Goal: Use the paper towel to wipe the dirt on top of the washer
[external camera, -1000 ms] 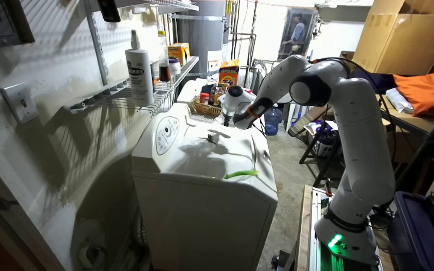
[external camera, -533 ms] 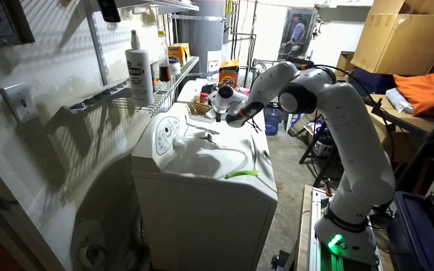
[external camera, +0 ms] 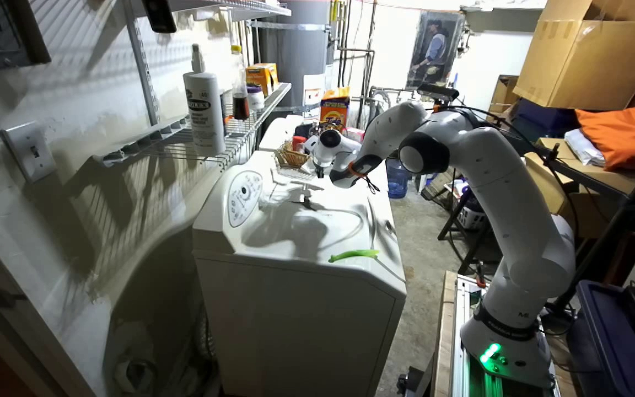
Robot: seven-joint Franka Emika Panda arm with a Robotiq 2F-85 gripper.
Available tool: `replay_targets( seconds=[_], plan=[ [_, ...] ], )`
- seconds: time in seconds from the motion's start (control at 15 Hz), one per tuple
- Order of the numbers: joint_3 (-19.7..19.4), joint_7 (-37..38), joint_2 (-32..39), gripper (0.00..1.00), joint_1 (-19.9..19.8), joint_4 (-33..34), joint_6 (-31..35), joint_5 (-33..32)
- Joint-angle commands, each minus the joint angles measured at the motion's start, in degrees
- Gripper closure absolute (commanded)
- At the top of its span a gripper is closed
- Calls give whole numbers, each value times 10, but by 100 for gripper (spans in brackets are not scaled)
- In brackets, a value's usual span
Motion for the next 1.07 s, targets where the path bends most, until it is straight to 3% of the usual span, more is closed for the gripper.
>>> replay_targets(
  seconds=[0.0, 0.53, 1.0],
  plan=[
    [19, -37, 39, 99, -37, 62, 15, -10],
    [25, -84, 99, 99, -66, 136, 47, -16],
    [-72, -42, 183, 99, -26, 214, 83, -26]
  ],
)
